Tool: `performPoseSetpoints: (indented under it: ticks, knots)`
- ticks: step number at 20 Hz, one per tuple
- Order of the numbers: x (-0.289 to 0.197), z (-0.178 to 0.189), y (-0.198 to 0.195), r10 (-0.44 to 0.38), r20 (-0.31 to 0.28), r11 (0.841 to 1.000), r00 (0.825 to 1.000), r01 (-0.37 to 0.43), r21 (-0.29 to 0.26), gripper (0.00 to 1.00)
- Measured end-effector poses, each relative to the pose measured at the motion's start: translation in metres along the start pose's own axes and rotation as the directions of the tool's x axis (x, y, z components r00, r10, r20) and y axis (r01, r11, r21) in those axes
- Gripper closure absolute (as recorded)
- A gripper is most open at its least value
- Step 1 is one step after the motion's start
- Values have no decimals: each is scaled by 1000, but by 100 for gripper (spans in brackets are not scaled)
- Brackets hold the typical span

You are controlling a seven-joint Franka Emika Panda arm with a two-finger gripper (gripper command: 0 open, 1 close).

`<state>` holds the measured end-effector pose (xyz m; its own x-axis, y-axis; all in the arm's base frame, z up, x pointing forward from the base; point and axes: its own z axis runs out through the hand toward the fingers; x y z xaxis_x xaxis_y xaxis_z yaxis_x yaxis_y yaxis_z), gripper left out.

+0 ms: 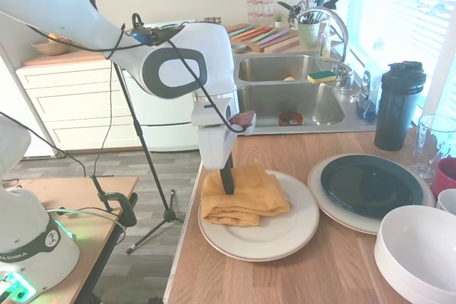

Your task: Wipe the white plate in clockwise motion

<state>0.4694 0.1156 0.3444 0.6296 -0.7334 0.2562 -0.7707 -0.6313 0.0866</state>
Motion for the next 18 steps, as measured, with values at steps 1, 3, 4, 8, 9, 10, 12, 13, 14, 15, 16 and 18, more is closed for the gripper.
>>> performPoseSetpoints:
  ticks: [1,3,4,8,9,10,12,13,14,15,16,18]
  knots:
    - [5,2,-1,10,1,1000,1000,-10,11,100]
    - [16,4,-1,34,0,999,999,-34,33,100]
    - [22,4,-2,46,-2,998,999,-46,46,100]
    - [38,-4,-8,72,-14,994,997,-71,88,100]
    - [41,-6,-10,79,-17,993,997,-77,93,100]
    - [46,-8,-11,87,-19,992,996,-85,97,100]
    - [59,-12,-12,108,-28,989,994,-104,106,100]
    - [67,-14,-13,121,-33,987,992,-116,112,100]
    - [77,-16,-13,135,-39,985,990,-129,117,100]
    - [86,-18,-14,148,-44,982,988,-142,124,100]
    - [94,-21,-16,160,-50,980,986,-152,132,100]
    - [110,-27,-20,181,-60,974,982,-170,148,100]
